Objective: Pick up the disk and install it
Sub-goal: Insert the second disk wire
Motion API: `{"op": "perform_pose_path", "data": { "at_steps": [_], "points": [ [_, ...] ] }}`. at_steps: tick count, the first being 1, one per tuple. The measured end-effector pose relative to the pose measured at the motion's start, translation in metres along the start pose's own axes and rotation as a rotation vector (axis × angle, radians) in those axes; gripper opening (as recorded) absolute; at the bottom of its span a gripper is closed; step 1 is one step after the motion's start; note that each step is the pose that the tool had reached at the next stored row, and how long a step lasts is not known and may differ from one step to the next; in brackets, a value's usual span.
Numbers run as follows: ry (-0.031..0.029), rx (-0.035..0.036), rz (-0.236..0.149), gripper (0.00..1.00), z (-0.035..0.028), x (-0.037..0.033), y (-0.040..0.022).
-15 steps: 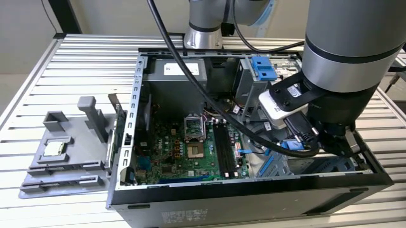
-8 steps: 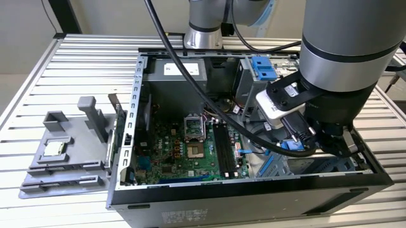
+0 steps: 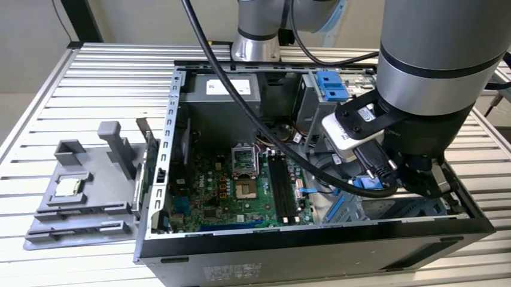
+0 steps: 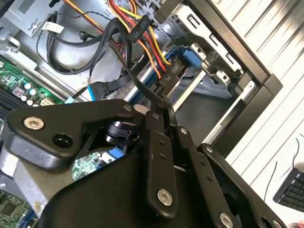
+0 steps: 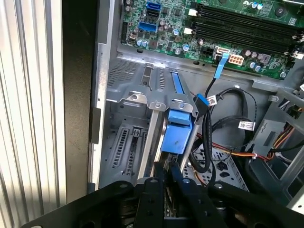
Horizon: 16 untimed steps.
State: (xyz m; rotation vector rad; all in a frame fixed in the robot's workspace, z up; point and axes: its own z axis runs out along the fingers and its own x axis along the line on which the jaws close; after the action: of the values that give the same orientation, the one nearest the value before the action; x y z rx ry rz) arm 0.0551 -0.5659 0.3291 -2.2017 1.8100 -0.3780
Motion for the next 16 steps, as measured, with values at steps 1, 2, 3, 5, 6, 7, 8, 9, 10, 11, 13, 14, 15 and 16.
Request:
{"op": "perform_pose_path", "data": {
  "at_steps": [1, 2, 3, 5, 6, 7, 8, 9, 10, 11, 13, 14, 15, 16],
  "points": [
    [0.0000, 0.0000, 0.000, 0.00, 0.0000, 0.0000, 0.0000],
    [0.0000, 0.0000, 0.000, 0.00, 0.0000, 0.0000, 0.0000],
    [-0.0001, 0.0000, 0.000, 0.00, 0.0000, 0.0000, 0.0000],
    [0.0000, 0.0000, 0.000, 0.00, -0.0001, 0.0000, 0.0001],
    [0.0000, 0.0000, 0.000, 1.00, -0.0001, 0.0000, 0.0001],
    [0.0000, 0.0000, 0.000, 1.00, -0.0001, 0.0000, 0.0001],
    [0.0000, 0.0000, 0.000, 1.00, -0.0001, 0.0000, 0.0001],
    [0.0000, 0.0000, 0.000, 1.00, -0.0001, 0.0000, 0.0001],
    [0.0000, 0.0000, 0.000, 1.00, -0.0002, 0.0000, 0.0001],
    [-0.0001, 0.0000, 0.000, 1.00, -0.0002, 0.0000, 0.0002],
    [0.0000, 0.0000, 0.000, 1.00, -0.0002, 0.0000, 0.0002],
    [0.0001, -0.0001, 0.000, 1.00, -0.0005, 0.0000, 0.0001],
    [0.0004, -0.0003, 0.000, 1.00, -0.0011, 0.0001, -0.0004],
    [0.0000, -0.0003, -0.001, 1.00, -0.0011, 0.0002, -0.0010]
  ]
}}
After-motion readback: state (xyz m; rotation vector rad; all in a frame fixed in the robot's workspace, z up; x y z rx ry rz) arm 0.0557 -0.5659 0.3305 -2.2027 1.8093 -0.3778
